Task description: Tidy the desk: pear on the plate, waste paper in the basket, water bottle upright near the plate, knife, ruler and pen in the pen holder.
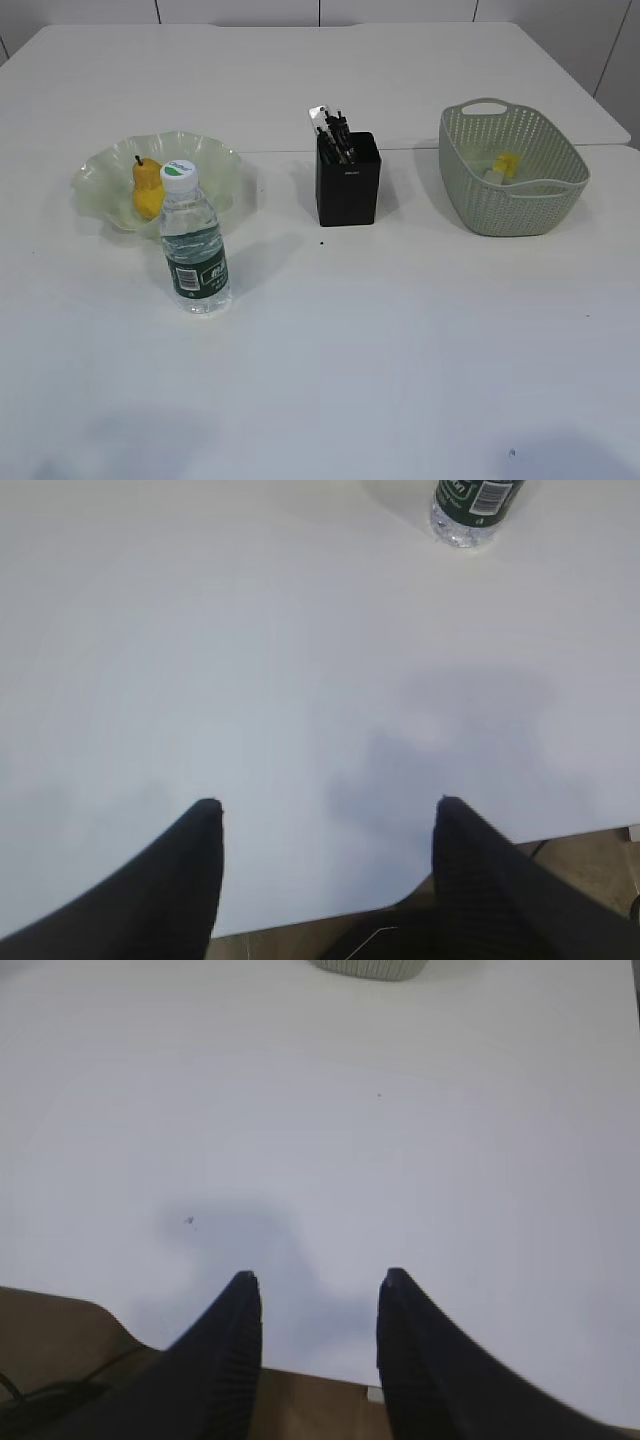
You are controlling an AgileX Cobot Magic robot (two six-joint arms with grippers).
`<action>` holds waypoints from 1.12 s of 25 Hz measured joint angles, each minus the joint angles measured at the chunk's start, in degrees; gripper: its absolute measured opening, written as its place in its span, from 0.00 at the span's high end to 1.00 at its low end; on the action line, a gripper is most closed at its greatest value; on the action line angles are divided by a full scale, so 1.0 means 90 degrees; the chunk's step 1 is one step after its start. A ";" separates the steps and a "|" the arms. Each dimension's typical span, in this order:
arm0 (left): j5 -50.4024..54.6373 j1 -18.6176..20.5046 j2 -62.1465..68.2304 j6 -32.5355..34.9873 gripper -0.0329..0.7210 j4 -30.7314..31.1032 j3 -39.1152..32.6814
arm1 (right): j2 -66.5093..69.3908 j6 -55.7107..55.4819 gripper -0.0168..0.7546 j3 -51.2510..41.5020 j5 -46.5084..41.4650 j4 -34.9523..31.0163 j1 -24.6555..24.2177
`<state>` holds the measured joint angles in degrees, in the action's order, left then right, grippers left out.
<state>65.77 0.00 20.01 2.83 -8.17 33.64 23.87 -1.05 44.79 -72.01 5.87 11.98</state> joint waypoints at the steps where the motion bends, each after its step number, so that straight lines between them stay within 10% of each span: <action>1: 0.0001 0.0000 -0.0131 0.0000 0.34 0.0000 -0.0073 | -0.0257 -0.0031 0.60 -0.0037 -0.0027 0.0000 0.0000; 28: 0.0030 0.0000 -0.2183 -0.0024 0.34 0.0690 -0.0300 | -0.2779 -0.0122 0.60 -0.1527 0.0086 0.0024 0.0000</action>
<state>66.04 0.00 0.36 2.62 -1.97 30.94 -1.14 -2.15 31.04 -71.23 6.08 11.98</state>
